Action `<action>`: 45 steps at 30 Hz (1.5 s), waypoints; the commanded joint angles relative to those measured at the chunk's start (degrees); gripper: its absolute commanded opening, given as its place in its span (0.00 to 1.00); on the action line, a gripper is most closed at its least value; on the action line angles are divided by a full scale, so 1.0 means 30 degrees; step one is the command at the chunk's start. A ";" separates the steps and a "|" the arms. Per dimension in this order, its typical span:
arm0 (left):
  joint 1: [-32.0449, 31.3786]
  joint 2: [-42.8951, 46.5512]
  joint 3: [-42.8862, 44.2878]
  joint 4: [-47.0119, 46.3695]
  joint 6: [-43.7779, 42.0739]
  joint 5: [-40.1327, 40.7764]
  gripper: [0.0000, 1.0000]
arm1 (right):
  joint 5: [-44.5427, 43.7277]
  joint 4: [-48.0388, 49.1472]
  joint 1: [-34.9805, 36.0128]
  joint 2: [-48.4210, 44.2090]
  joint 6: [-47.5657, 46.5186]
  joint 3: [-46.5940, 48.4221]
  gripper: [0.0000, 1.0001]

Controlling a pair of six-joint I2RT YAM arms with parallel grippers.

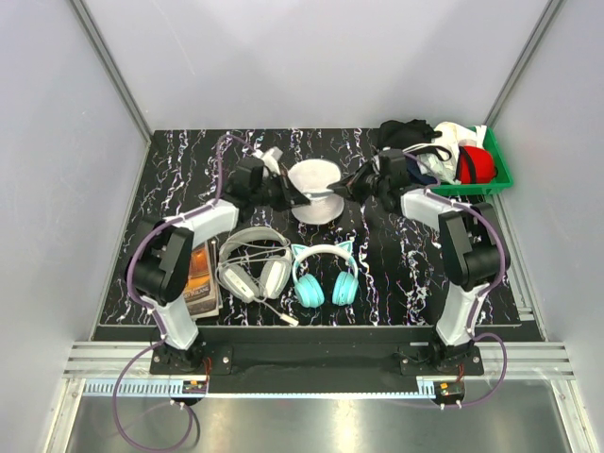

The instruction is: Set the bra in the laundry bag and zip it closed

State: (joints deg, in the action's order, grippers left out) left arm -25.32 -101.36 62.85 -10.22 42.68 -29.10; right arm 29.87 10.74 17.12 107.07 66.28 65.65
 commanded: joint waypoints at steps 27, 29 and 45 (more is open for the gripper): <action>0.0090 0.3344 -0.1201 0.2553 -0.2998 0.3361 0.48 | 0.0564 -0.0917 0.0531 -0.1267 -0.1763 0.0470 0.81; 0.0470 0.4047 -0.1643 0.3255 -0.3442 0.4277 0.60 | 0.0358 -0.0769 0.0649 -0.1002 -0.1529 0.0791 0.82; 0.2435 0.0947 0.1081 0.1240 -1.0620 -0.0962 0.47 | 0.0210 0.0022 0.1030 0.0112 -0.0678 0.1233 0.80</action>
State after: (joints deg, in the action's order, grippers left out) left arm -17.67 -97.84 63.61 -0.97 17.17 -25.65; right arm 30.94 7.99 19.88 107.13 63.57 67.94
